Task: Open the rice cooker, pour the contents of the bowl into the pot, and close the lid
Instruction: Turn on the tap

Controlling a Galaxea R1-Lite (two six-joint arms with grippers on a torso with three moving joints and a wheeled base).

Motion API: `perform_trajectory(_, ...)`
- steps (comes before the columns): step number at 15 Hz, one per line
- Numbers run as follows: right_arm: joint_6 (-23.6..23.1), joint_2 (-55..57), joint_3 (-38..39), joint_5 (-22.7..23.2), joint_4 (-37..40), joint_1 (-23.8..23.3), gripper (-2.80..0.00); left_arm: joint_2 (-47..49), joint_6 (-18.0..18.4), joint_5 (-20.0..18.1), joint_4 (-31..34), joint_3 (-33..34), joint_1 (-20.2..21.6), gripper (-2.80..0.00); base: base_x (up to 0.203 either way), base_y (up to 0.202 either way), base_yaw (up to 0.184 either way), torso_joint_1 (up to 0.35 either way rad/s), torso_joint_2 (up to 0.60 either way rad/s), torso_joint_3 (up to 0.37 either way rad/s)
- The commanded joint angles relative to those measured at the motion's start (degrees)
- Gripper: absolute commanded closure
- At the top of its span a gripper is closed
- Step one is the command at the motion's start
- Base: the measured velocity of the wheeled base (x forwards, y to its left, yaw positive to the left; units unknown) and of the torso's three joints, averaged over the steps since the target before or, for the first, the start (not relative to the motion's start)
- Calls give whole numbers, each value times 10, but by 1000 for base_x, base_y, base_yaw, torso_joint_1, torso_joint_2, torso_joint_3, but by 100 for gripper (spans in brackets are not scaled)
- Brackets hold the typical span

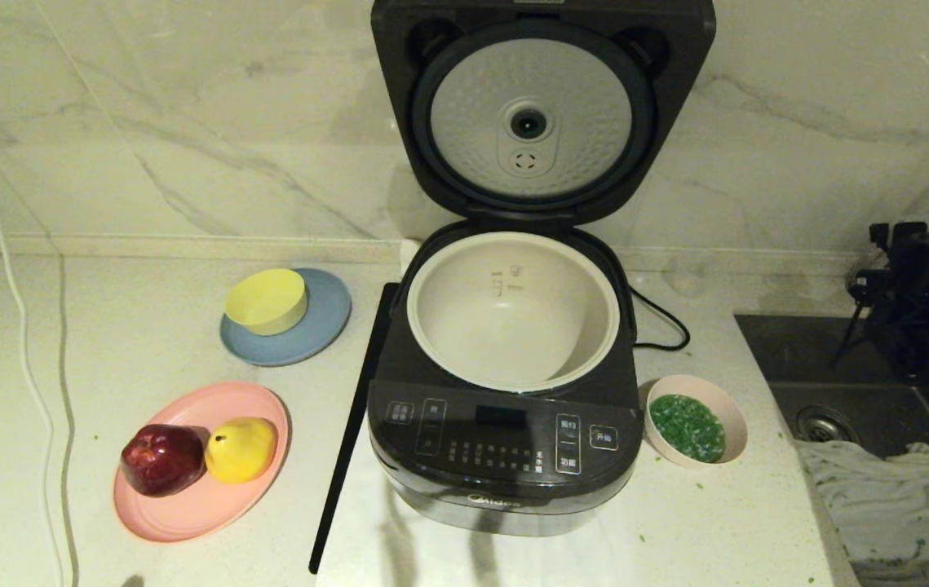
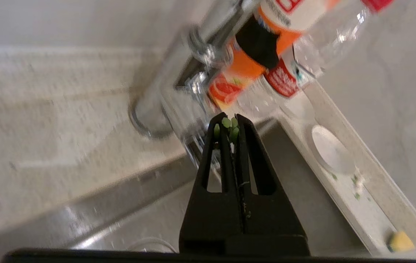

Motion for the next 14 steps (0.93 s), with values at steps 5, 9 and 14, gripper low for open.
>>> perform_trajectory(5, 6, -34, 90, 0, -8, 11, 0, 0, 0, 0, 0, 4, 0, 0, 0, 0, 0, 0, 0, 0)
perform_trajectory(9, 9, -45, 104, -3, -33, 15, 0, 0, 0, 0, 0, 4, 0, 0, 0, 0, 0, 0, 0, 0)
perform_trajectory(14, 45, -186, 188, 19, 33, 62, 0, 0, 0, 0, 0, 4, 0, 0, 0, 0, 0, 0, 0, 0)
